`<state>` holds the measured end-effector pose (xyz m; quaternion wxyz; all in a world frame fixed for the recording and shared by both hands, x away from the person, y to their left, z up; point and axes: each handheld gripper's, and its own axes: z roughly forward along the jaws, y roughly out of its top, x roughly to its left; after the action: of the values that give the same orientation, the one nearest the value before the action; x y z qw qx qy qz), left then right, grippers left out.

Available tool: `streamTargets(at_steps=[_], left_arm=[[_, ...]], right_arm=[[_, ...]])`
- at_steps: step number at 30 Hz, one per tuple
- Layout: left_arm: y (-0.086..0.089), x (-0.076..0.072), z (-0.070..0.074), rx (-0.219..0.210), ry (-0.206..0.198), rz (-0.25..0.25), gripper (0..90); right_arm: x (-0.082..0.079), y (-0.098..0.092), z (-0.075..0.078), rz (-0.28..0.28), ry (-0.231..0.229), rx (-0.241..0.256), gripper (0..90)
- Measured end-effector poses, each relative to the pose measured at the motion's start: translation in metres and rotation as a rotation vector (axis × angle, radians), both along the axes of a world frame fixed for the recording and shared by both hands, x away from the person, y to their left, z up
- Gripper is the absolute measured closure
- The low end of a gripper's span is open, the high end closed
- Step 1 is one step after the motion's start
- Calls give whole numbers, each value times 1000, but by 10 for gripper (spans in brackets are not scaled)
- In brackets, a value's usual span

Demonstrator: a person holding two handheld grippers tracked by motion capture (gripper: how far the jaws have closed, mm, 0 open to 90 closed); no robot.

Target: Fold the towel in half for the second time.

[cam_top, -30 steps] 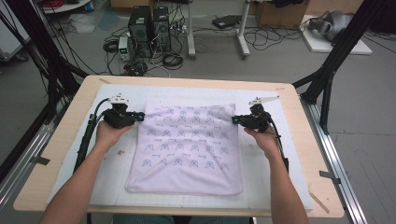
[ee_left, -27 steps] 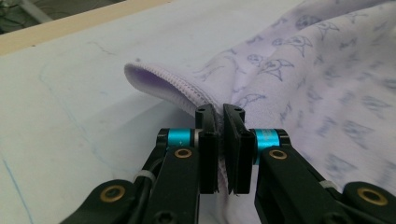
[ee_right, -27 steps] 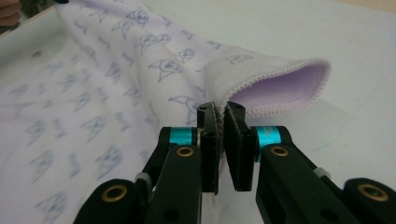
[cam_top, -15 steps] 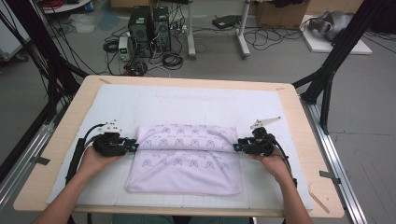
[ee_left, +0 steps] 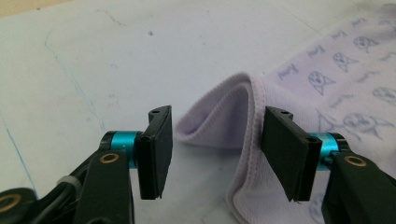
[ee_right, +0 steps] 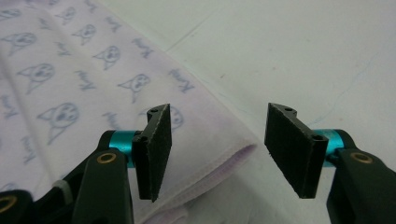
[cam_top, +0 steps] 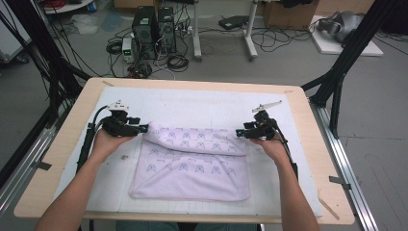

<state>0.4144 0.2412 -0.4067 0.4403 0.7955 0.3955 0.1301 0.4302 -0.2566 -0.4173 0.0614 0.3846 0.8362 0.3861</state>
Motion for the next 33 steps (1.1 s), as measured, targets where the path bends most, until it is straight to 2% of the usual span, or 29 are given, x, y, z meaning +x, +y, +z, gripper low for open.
streamTargets(at_steps=[2, 6, 8, 9, 11, 16, 23, 25, 26, 27, 29, 31, 33], left_arm=[[2, 1, 2, -24, -7, 6, 431], [10, -2, 7, -33, -1, 6, 433], [14, -3, 9, -35, -8, 14, 446], [15, -3, 9, -47, -11, 19, 446], [17, -2, 9, -45, -11, 23, 451], [14, 2, 5, -50, 8, 15, 448], [0, 6, 3, -35, 31, -31, 450], [-3, 4, 2, -19, 40, -57, 450], [-6, 3, 1, 5, 48, -74, 451], [-9, 1, -3, 63, 68, -102, 454], [-11, -4, -9, 134, 97, -130, 454], [-9, -8, -15, 191, 110, -138, 455], [-3, -12, -21, 211, 133, -139, 457]], right_arm=[[4, 2, -3, -7, 20, -13, 405], [6, 4, -8, 8, 33, -20, 404], [6, 5, -9, 20, 28, -40, 404], [6, 5, -9, 20, 29, -39, 404], [6, 5, -9, 12, 34, -32, 403], [6, 5, -9, 13, 30, -37, 402], [7, 7, -12, 16, 47, -36, 403], [8, 9, -14, 30, 52, -41, 412], [8, 10, -15, 36, 53, -45, 418], [7, 11, -16, 35, 58, -52, 420], [7, 13, -17, 30, 59, -61, 420], [7, 13, -18, 31, 54, -58, 419], [6, 12, -17, 32, 54, -59, 420]])
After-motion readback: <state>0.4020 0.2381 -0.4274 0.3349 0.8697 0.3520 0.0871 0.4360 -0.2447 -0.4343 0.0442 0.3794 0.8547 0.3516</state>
